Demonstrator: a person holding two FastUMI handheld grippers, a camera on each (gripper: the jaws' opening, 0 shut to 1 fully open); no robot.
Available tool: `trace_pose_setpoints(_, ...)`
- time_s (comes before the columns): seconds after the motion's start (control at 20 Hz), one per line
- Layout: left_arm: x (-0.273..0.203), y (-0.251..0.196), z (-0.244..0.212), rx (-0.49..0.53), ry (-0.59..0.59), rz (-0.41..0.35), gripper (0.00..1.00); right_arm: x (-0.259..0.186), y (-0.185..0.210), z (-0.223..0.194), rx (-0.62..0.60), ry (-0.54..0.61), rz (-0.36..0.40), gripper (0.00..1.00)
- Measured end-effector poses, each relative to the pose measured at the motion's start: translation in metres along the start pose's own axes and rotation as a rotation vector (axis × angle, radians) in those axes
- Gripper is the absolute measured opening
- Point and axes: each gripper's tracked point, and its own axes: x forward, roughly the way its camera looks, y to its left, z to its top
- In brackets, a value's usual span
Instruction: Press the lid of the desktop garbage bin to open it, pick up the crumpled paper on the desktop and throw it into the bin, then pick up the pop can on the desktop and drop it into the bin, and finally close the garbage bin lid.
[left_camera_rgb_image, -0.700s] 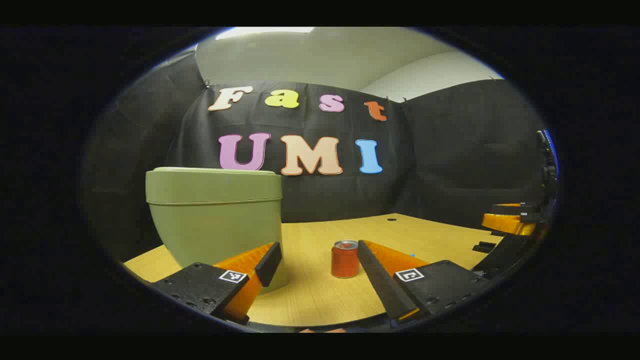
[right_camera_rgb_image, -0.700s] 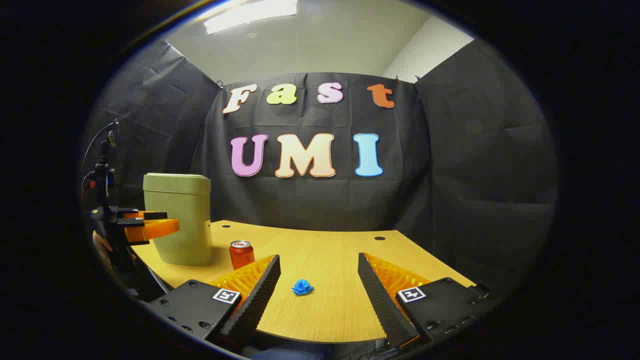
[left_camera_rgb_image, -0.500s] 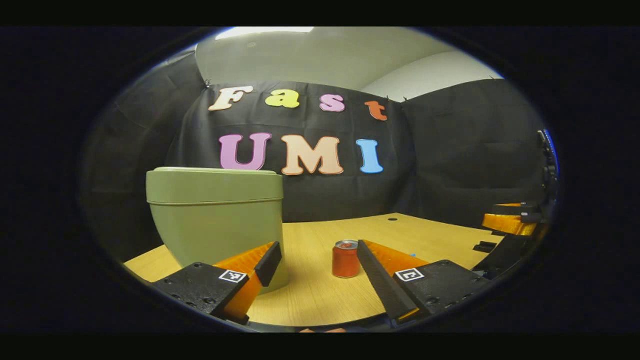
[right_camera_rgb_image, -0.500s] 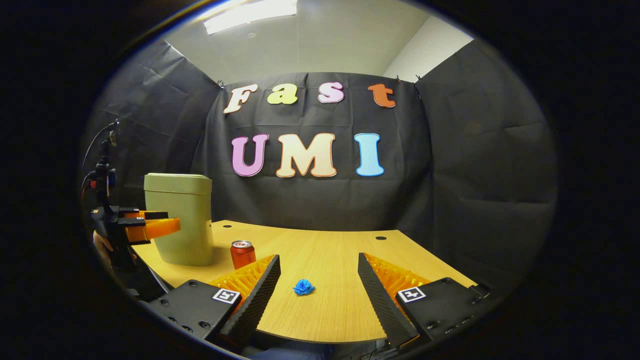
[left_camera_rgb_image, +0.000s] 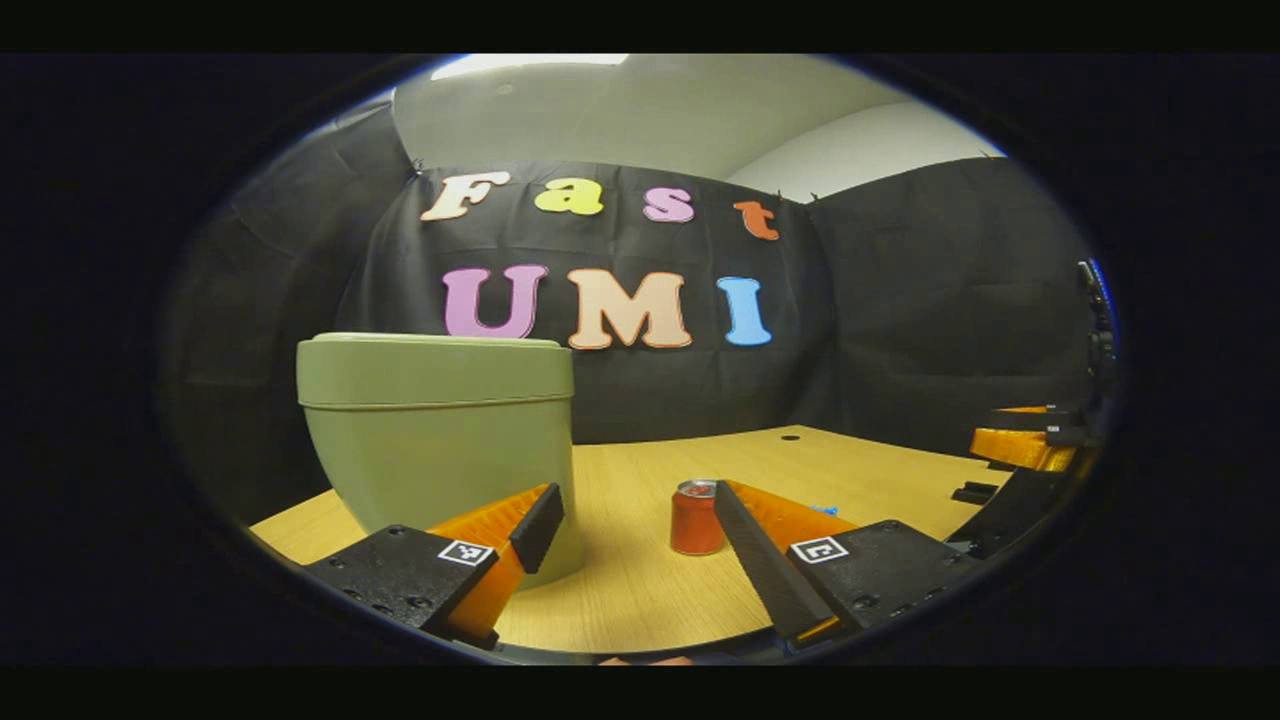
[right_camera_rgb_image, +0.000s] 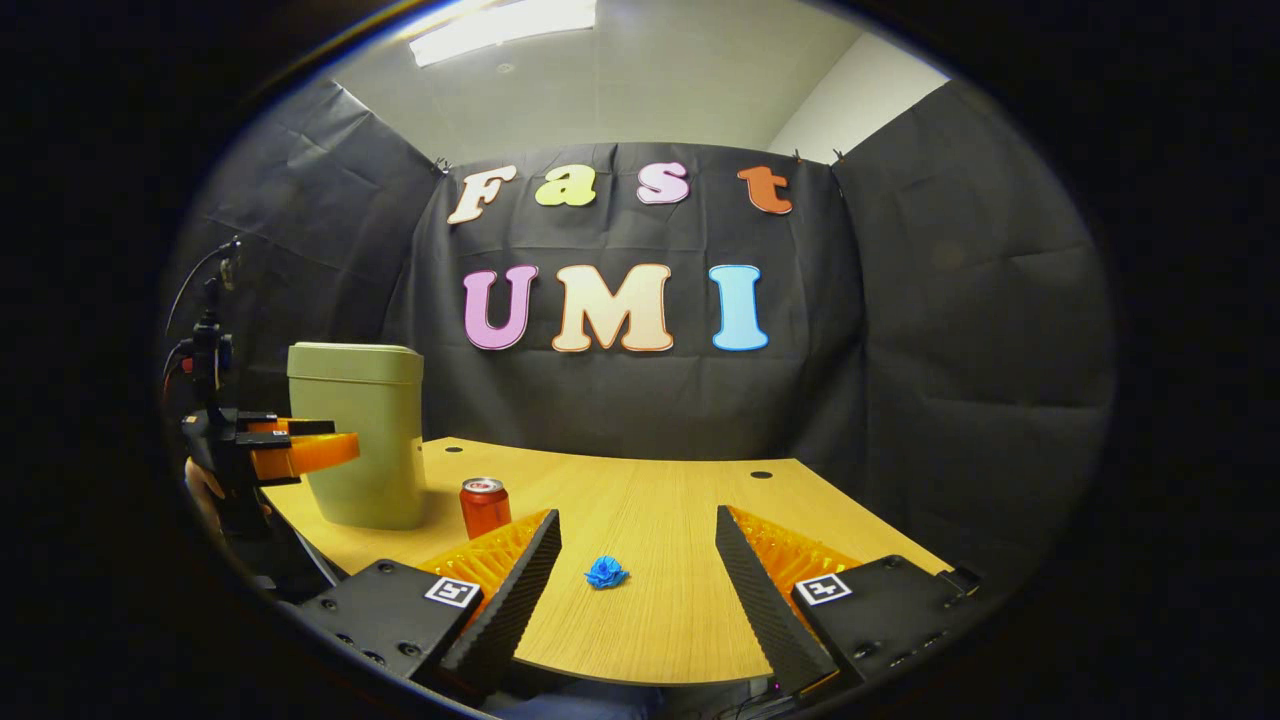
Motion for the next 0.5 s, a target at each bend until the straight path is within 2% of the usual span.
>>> trace_pose_setpoints(0.5,-0.001,0.0011,0.0017,0.002,-0.004,0.003,0.93,-0.0002,-0.0011,0.0,-0.005,0.0,-0.003,0.98)
